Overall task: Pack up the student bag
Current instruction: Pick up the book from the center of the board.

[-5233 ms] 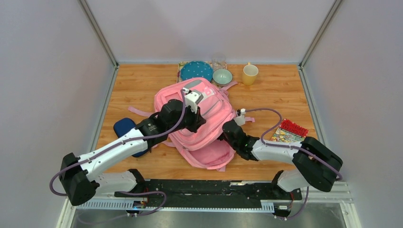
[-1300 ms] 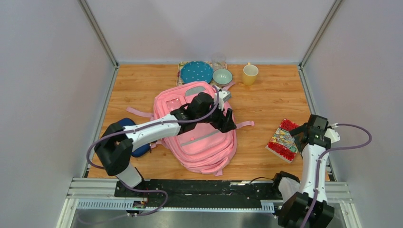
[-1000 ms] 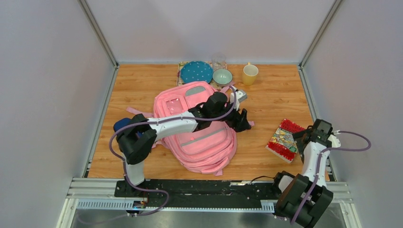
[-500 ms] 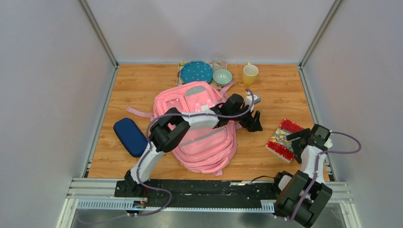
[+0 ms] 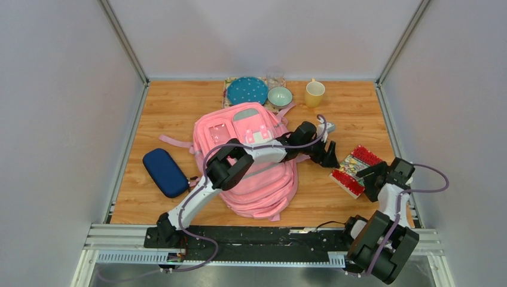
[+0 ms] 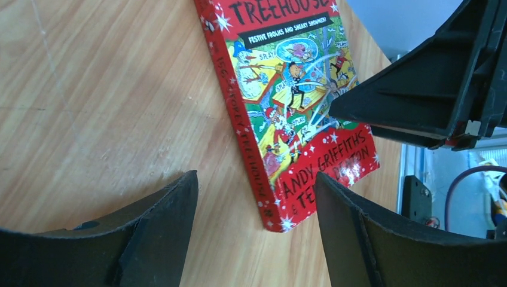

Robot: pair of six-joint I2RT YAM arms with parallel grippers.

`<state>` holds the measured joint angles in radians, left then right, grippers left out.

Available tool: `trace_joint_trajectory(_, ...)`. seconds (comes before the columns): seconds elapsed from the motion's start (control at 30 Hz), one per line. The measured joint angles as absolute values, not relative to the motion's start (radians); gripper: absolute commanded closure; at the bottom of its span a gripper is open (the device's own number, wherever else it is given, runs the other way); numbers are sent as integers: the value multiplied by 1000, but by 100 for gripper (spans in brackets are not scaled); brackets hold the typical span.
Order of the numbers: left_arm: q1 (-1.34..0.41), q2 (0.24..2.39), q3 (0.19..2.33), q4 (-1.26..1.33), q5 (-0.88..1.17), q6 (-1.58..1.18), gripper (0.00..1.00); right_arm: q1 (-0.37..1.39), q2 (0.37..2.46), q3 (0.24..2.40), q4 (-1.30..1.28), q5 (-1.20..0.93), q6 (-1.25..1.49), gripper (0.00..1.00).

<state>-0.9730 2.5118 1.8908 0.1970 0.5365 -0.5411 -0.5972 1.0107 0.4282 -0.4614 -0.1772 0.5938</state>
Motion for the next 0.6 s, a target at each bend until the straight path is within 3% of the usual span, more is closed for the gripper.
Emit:
trace_joint_trajectory(0.13, -974, 2558, 1943, 214, 573, -604, 23, -597, 1029, 425, -443, -229, 589, 35)
trace_joint_trajectory(0.33, -976, 2589, 1974, 223, 606, -651, 37, -597, 1035, 421, -425, -318, 587, 43)
trace_joint_trajectory(0.4, -974, 2590, 1974, 216, 604, -650, 46, -603, 1034, 417, -421, -340, 583, 44)
trace_joint_trajectory(0.6, -962, 2590, 1968, 201, 591, -649, 52, -609, 999, 406, -417, -389, 579, 47)
